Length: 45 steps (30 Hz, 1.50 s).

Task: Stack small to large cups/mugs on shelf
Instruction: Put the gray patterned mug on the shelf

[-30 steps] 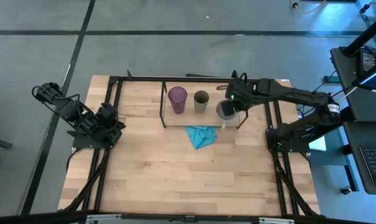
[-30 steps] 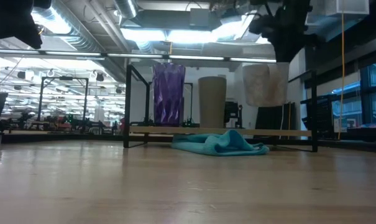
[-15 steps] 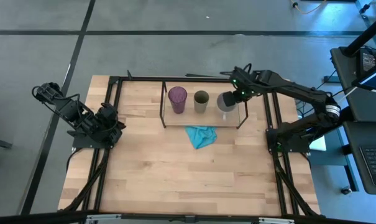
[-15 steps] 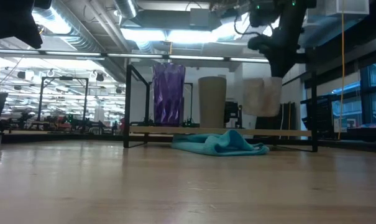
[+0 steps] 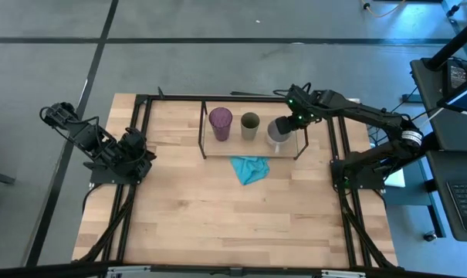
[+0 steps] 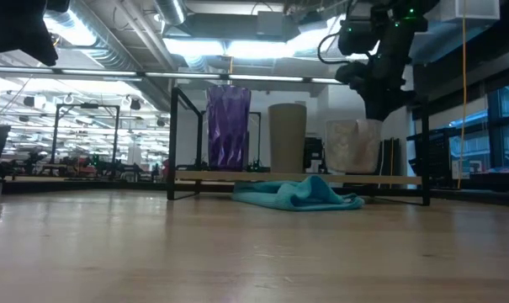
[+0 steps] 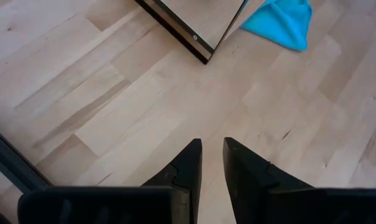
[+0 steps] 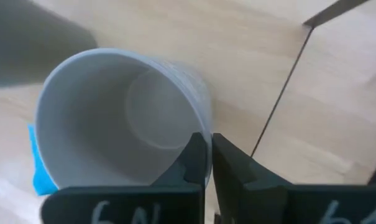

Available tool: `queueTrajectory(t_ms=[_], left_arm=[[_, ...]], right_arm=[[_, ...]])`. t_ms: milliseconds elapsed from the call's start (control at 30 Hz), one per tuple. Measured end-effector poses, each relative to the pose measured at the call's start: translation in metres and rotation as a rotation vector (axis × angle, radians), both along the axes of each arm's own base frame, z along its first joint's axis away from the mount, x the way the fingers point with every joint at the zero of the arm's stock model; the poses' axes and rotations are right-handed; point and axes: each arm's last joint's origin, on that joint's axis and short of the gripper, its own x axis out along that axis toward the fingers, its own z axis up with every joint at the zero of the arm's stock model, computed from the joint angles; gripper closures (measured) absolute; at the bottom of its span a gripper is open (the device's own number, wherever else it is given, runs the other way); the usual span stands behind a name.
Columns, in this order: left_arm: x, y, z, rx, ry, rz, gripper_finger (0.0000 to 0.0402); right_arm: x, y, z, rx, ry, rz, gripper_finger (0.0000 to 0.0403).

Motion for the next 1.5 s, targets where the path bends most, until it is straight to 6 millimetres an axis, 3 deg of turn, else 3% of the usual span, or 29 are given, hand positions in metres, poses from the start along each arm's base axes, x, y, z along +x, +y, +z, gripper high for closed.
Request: queueTrajectory(t_ms=[1200, 1500], left_arm=[[0.0001, 0.0010, 0.0004, -0.002, -0.028, 0.053, 0.0342], [0.0001, 0.0010, 0.0004, -0.002, -0.028, 0.053, 0.0342]], right_arm=[[0.0035, -0.0108, -0.0047, -0.049, 0.006, 0.027, 0.0369], [0.0038, -0.0115, -0.0043, -0.074, 0.016, 0.030, 0.0319]])
